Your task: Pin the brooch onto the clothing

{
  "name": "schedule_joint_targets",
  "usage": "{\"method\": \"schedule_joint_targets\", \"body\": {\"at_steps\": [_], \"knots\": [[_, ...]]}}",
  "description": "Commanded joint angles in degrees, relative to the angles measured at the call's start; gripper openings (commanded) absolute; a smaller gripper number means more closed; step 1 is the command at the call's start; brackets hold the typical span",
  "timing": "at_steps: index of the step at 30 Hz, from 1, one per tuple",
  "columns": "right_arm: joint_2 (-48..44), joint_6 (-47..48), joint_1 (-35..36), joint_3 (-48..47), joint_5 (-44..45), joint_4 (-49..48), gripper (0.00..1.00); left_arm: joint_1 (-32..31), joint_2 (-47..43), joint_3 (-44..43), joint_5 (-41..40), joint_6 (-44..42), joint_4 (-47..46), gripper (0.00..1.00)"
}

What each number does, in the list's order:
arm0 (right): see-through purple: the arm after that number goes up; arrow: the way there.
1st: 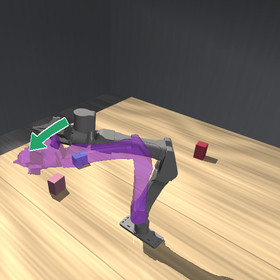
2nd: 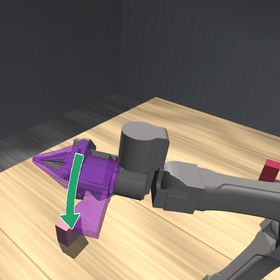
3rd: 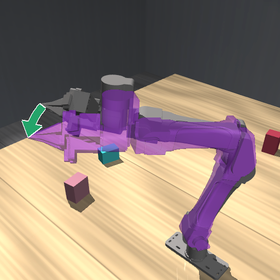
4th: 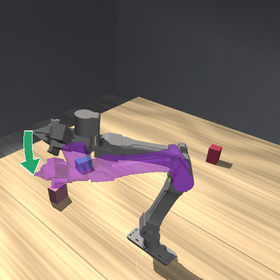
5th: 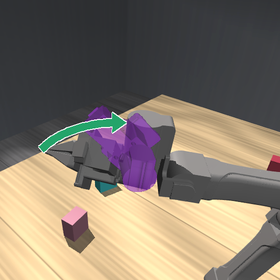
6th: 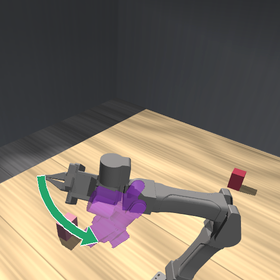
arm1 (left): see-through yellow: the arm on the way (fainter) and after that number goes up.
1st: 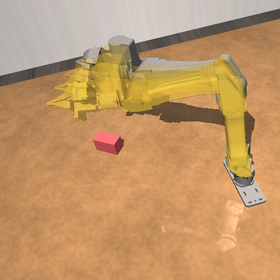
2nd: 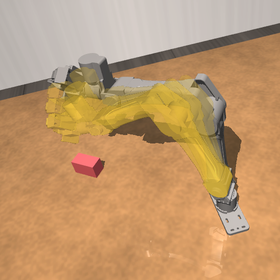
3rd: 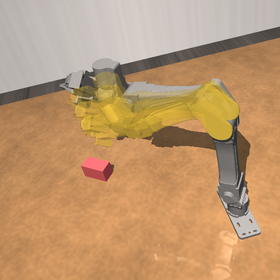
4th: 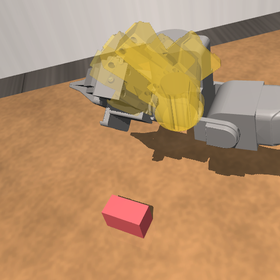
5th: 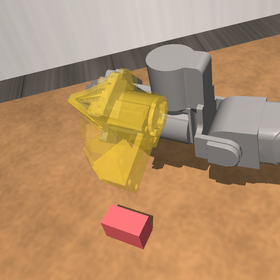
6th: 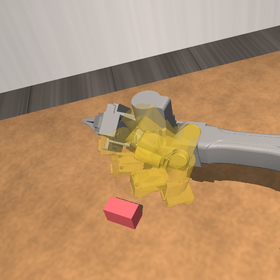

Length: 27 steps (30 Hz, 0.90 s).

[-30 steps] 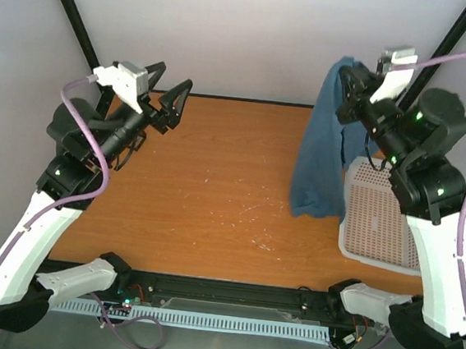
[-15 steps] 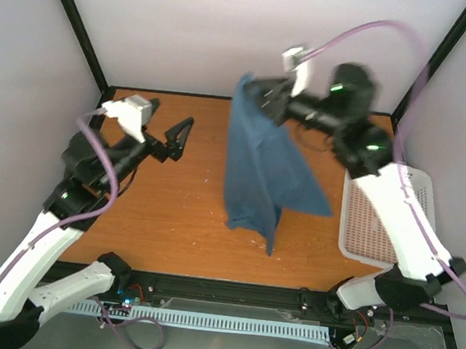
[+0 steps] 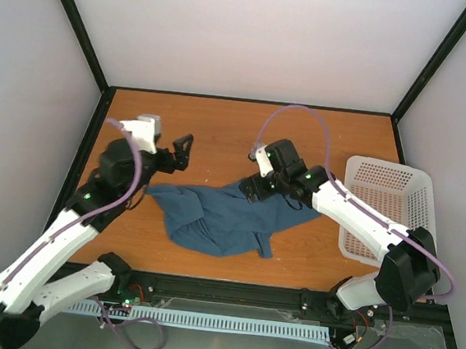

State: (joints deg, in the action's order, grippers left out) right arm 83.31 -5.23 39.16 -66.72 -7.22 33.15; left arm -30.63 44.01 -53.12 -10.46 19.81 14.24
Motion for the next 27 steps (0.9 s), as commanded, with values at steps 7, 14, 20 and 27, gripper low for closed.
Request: {"method": "schedule_joint_targets", "body": {"at_steps": [7,14,20,27], "knots": [[1.7,24.6,11.0,11.7,0.8,-5.7,0.8,0.3,12.9,8.6,-1.3,23.1,13.0,1.0],[5.1,32.1,19.1,20.4,10.9,-15.5,0.78,0.3,5.1,15.4,-1.0,25.3,10.3,1.0],[9.1,28.7,20.6,17.6,29.8,-23.1,0.62,0.3,1.1,16.6,-1.6,24.1,9.5,1.0],[2.1,24.3,18.5,15.9,25.7,-29.7,0.32,0.3,-0.3,16.8,-1.9,22.8,9.5,1.0]]}}
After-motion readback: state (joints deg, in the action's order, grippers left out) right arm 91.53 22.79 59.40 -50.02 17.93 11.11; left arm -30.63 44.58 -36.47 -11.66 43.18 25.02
